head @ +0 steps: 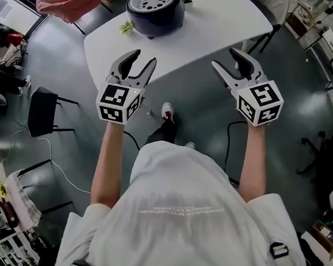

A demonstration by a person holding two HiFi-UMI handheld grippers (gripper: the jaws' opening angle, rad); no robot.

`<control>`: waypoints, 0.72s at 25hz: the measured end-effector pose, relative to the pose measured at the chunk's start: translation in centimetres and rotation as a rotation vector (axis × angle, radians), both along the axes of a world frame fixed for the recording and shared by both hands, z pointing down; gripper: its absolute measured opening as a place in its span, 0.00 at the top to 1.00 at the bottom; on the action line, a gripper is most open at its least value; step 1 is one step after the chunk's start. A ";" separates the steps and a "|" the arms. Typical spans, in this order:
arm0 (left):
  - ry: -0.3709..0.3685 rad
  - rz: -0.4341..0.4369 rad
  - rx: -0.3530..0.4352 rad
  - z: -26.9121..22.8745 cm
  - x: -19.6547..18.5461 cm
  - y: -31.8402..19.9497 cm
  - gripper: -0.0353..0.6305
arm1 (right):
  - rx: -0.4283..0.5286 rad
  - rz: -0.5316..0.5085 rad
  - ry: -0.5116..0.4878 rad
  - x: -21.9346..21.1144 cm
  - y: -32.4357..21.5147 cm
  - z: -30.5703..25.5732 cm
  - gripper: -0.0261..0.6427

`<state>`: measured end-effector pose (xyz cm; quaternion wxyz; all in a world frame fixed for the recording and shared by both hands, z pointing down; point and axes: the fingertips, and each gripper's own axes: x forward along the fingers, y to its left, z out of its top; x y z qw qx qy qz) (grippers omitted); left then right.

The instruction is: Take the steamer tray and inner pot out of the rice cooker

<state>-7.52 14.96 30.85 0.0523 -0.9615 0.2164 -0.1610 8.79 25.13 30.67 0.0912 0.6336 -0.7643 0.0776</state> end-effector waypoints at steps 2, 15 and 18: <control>0.007 -0.005 0.006 -0.1 0.3 -0.4 0.63 | 0.005 -0.006 0.010 0.3 -0.3 -0.1 0.55; 0.056 -0.074 -0.019 1.5 1.8 -7.0 0.62 | -0.058 -0.024 0.034 2.6 -6.2 1.2 0.52; 0.079 -0.090 -0.037 1.8 2.8 -9.7 0.63 | -0.078 -0.019 0.045 4.1 -8.8 1.1 0.53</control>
